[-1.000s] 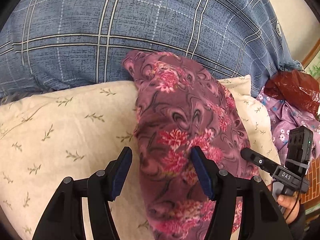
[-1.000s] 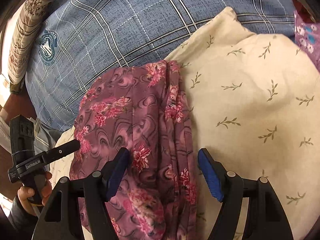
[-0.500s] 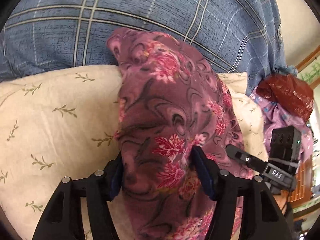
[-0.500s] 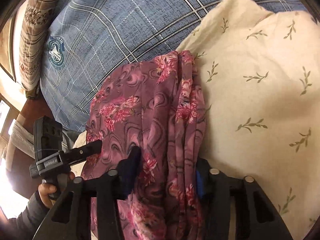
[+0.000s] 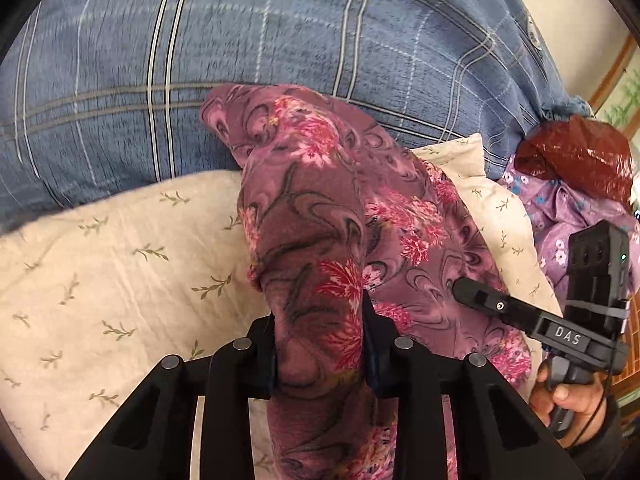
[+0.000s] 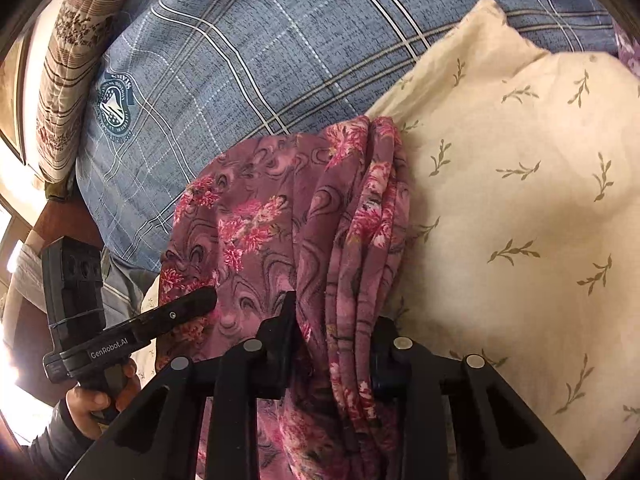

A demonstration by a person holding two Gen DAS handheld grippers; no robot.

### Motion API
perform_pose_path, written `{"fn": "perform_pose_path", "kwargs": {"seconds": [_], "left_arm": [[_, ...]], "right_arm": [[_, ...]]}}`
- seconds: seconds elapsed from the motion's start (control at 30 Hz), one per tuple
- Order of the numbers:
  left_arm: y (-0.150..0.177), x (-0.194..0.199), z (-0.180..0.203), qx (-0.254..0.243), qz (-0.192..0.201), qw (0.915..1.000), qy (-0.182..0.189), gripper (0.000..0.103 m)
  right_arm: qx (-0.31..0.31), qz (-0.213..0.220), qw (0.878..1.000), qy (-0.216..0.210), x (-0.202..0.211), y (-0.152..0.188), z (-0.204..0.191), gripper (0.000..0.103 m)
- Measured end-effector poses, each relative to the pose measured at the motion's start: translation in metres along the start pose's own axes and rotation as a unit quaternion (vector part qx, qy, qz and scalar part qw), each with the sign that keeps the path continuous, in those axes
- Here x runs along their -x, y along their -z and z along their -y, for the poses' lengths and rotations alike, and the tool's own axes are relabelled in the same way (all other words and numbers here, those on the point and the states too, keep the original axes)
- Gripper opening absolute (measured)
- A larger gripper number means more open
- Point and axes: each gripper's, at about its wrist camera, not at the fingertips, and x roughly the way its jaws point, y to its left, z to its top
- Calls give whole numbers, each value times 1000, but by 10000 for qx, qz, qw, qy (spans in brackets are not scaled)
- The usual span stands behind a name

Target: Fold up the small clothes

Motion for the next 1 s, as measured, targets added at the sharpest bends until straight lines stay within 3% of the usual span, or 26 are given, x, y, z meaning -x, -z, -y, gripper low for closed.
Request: {"fn": "perform_pose_path", "kwargs": {"seconds": [0.2, 0.57, 1.0], "left_arm": [[6, 19, 3, -121, 91, 9999, -80, 29], [20, 90, -9, -133, 324, 9993, -89, 29], [63, 179, -77, 258, 395, 9980, -421, 29]], "right_arm": [[99, 61, 9999, -19, 14, 5, -11, 27], [319, 163, 9993, -72, 30, 11, -54, 27], [710, -129, 9967, -366, -6, 38, -132, 27]]}}
